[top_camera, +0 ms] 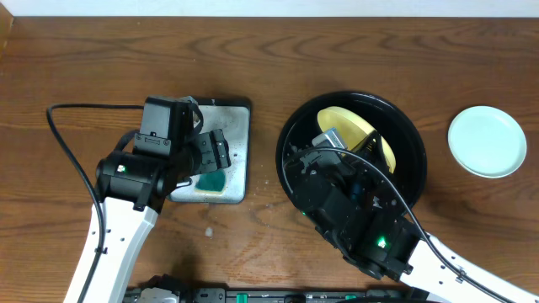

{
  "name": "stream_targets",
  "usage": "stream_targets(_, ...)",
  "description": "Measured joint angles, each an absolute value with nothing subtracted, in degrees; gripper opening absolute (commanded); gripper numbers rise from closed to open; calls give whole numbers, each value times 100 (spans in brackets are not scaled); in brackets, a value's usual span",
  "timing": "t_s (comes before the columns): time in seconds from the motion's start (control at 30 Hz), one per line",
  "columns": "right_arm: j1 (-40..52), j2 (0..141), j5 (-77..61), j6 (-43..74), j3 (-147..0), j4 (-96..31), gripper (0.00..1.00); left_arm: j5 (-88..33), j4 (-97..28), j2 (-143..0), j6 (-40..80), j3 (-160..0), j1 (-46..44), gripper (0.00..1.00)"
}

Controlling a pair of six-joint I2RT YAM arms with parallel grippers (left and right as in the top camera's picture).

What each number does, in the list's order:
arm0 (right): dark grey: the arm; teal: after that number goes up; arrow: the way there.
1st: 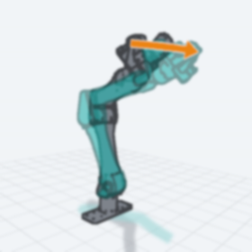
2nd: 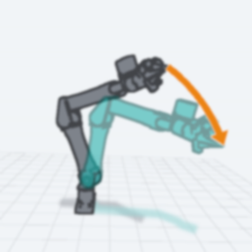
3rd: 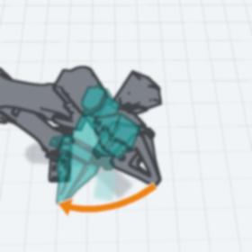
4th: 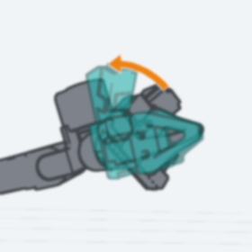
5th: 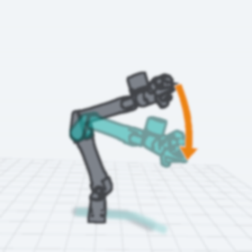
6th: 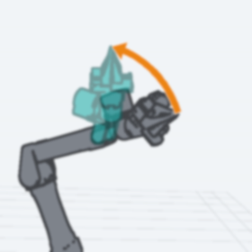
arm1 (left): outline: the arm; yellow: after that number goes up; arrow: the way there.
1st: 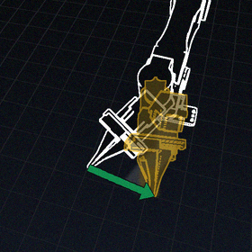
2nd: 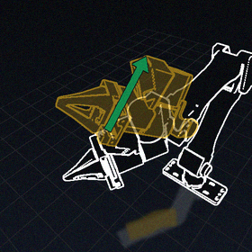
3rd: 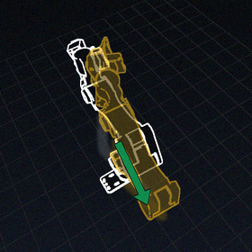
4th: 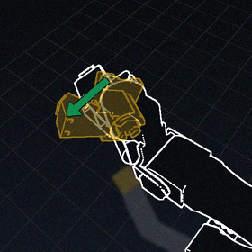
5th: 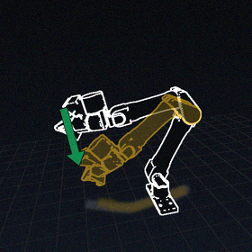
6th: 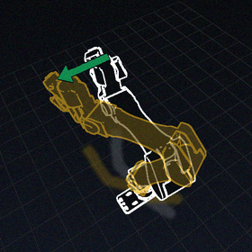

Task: Clean dirty plates on tray and stack at the side
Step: 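Lift the yellow plate rim with right gripper and tilt it upright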

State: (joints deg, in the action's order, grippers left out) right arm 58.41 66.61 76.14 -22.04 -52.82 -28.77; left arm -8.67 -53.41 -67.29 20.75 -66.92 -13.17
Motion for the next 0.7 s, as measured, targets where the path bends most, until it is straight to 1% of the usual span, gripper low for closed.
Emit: stream_targets(0.7, 5789, 6661, 7312, -1916, -5282, -2906, 1, -867, -5341, -6729, 2075, -6692, -1317, 84)
